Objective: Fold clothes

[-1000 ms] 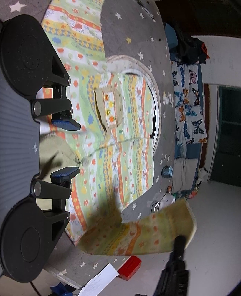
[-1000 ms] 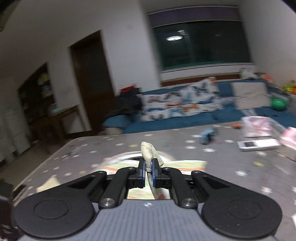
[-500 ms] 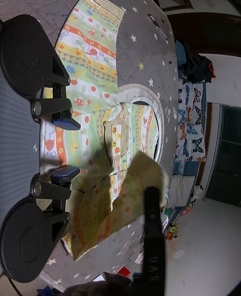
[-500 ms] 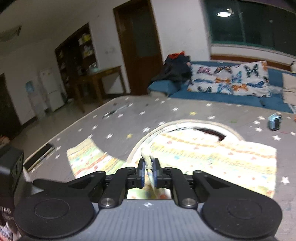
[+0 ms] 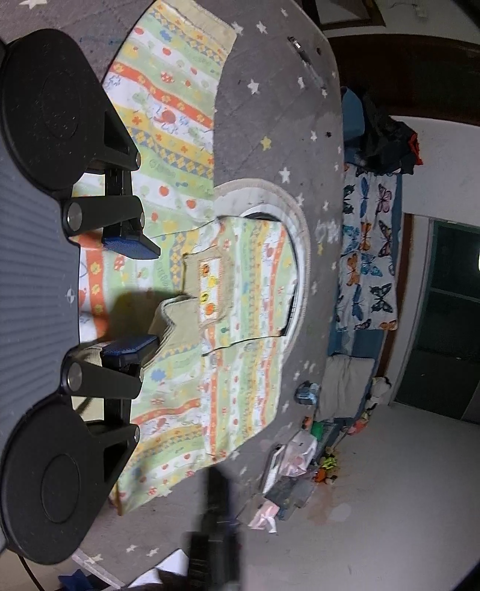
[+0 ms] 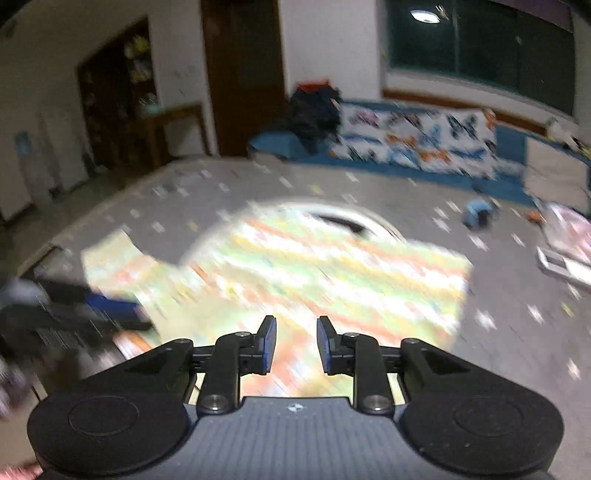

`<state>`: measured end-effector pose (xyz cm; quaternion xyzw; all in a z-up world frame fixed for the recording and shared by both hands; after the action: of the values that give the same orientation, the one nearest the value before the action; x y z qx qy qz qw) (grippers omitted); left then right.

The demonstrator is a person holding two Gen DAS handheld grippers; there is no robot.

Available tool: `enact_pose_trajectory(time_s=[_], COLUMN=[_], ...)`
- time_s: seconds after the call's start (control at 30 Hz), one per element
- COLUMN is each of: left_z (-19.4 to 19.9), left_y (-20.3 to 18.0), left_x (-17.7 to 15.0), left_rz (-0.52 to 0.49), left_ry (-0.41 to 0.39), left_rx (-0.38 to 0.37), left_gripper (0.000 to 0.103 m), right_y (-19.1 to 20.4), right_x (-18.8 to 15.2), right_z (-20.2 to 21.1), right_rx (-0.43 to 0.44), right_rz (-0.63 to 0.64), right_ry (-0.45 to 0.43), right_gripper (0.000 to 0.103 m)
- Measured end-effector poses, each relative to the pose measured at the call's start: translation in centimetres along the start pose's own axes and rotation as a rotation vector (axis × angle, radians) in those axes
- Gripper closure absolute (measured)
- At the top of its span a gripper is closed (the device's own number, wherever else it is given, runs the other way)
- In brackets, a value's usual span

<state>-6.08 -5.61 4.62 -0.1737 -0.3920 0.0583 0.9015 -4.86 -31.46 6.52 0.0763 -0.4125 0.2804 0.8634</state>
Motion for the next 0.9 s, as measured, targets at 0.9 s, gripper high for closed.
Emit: enact_pose_trajectory(time_s=[0.9], left_z=[-5.9], left_y=[-2.5], left_x=[1.0], left_rz=[-0.032], left_ry=[0.070], left_rx=[-0.010], left_gripper=[0.065], right_y=[-6.3], right_x=[-2.2], right_z=[-4.0], right_rx=[-0.075], right_rz=[0.016], right_ry=[0.138], right_gripper=[0.080])
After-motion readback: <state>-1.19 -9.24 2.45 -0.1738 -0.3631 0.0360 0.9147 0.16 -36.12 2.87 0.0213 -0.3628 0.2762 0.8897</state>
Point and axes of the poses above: each gripper's, at about its wrist camera, not at the fingertips, and z roughly against the way its jaws point, y to its left, x to its top, the point moved 1 cm from there along -z, roughly the way its jaws point, and after that the axes turned 13 degrees about z, right-handed, at the moved point
